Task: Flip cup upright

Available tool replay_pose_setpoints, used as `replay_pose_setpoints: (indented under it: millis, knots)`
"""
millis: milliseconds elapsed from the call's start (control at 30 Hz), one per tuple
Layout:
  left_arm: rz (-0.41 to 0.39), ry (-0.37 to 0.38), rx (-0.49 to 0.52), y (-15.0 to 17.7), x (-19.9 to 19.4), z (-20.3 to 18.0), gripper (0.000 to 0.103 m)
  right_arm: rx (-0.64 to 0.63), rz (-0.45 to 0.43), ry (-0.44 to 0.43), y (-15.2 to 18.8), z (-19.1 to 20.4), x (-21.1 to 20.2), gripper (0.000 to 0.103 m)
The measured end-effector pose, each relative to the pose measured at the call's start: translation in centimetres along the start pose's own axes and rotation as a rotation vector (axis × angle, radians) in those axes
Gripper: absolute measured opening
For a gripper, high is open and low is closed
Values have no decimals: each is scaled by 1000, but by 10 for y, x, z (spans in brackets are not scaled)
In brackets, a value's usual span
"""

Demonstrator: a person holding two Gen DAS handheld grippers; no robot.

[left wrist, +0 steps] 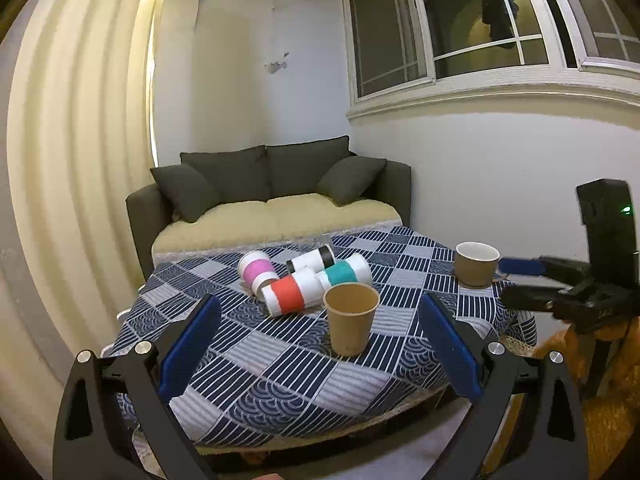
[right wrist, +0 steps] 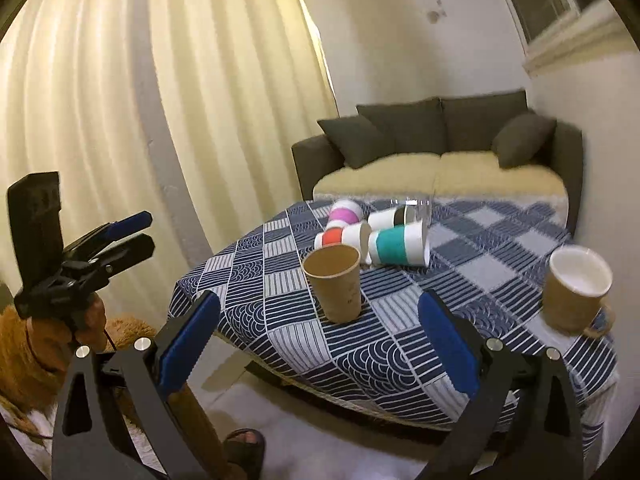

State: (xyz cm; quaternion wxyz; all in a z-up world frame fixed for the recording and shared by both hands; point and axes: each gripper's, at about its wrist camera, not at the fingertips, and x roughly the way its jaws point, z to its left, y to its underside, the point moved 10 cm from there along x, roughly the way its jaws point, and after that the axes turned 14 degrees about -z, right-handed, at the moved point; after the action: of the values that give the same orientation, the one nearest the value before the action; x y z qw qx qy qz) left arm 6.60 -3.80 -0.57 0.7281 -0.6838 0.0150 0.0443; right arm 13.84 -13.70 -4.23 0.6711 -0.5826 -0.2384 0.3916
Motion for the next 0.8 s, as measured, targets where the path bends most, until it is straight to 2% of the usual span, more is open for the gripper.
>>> replay_pose_setpoints:
  millis: [167,300,533,800]
  knots:
    - [46,-8,20,19,-1,6,96,-113,-9,26,-1,13,-12,98]
    - [66,-24,14,31,1,12,96,-146,-13,25,5,18,-12,98]
    - [90,-15,-17,42,6,16,96,-133,-4,22,12,16,-6,98]
    - [107,-16,8,47,13,10,96,-97,11,22,15,10,-2,98]
